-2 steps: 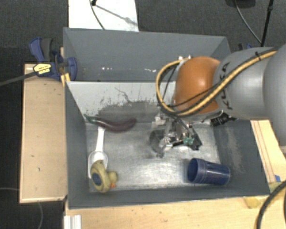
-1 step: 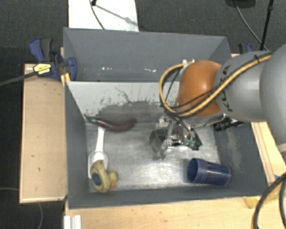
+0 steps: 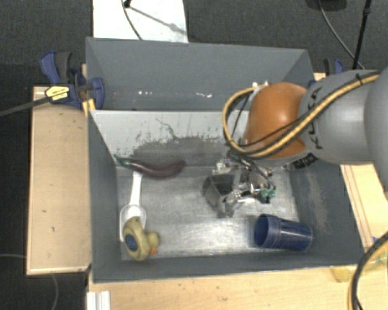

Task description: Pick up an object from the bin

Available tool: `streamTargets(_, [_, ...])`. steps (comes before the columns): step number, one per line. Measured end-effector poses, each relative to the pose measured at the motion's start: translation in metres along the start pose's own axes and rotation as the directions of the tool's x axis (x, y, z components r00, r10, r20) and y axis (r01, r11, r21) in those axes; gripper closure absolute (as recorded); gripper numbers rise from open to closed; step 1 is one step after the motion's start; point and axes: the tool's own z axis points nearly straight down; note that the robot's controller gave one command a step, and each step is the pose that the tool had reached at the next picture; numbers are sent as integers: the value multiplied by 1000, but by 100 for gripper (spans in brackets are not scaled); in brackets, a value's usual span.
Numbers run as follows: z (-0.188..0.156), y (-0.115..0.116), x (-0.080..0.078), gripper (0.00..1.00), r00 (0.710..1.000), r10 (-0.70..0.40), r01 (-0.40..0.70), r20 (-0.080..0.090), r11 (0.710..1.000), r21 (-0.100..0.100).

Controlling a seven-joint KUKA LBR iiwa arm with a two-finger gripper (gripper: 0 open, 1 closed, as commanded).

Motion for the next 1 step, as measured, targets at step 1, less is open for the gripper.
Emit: streamTargets(1, [1, -21, -3, 100, 971, 238, -238, 7, 971, -4])
